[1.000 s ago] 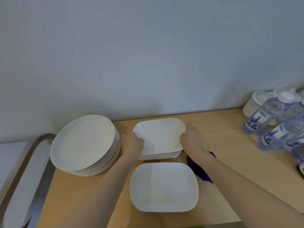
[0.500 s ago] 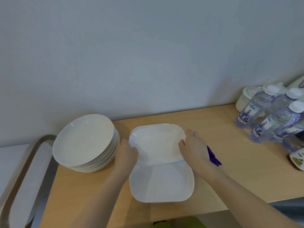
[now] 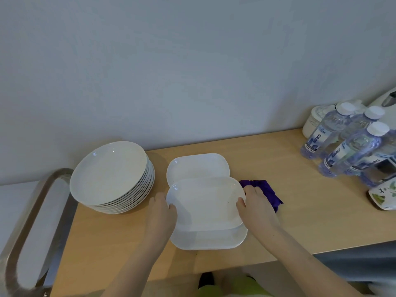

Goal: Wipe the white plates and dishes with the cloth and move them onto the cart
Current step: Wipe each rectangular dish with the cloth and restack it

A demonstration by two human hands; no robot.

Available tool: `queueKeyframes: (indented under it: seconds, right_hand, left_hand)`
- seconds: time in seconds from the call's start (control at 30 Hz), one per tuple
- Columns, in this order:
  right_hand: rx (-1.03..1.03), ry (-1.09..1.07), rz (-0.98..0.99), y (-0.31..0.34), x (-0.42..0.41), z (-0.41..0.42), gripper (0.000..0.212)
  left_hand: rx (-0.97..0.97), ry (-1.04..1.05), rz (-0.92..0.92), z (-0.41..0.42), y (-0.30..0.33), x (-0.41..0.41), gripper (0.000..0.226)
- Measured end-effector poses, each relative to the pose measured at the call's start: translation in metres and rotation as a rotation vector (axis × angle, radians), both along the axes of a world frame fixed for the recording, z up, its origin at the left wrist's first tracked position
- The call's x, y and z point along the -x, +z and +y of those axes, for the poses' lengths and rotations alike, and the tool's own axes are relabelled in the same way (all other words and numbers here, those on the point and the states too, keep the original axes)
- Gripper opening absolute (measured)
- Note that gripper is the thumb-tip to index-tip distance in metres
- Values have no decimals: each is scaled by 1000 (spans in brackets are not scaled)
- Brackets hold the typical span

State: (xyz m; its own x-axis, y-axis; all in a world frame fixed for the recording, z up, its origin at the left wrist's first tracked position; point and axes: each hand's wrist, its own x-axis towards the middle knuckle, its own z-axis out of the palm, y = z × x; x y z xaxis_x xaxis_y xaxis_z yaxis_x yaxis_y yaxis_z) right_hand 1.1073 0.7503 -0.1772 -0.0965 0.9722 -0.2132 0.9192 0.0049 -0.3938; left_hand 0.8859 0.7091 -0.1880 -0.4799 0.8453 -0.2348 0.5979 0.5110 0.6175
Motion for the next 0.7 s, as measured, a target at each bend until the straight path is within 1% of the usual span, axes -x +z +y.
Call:
queueKeyframes:
  seconds: [0.07, 0.23, 0.37, 0.5, 0.7]
  right_hand:
    - [15, -20, 21, -1, -1, -6, 17]
    - [22, -17, -90, -4, -6, -14, 17]
    - [63, -10, -144, -7, -6, -22, 11]
    - [75, -34, -183, -10, -4, -26, 18]
    - [48, -38, -200, -14, 0, -29, 16]
  left_hand:
    - [-2, -7, -5, -6, -2, 0, 6]
    - [20, -55, 0, -16, -2, -2, 4]
    - [33, -51, 49, -19, 0, -7, 4]
    - [51, -57, 94, -20, 3, -11, 7]
    - [99, -86, 193, -23, 4, -14, 9]
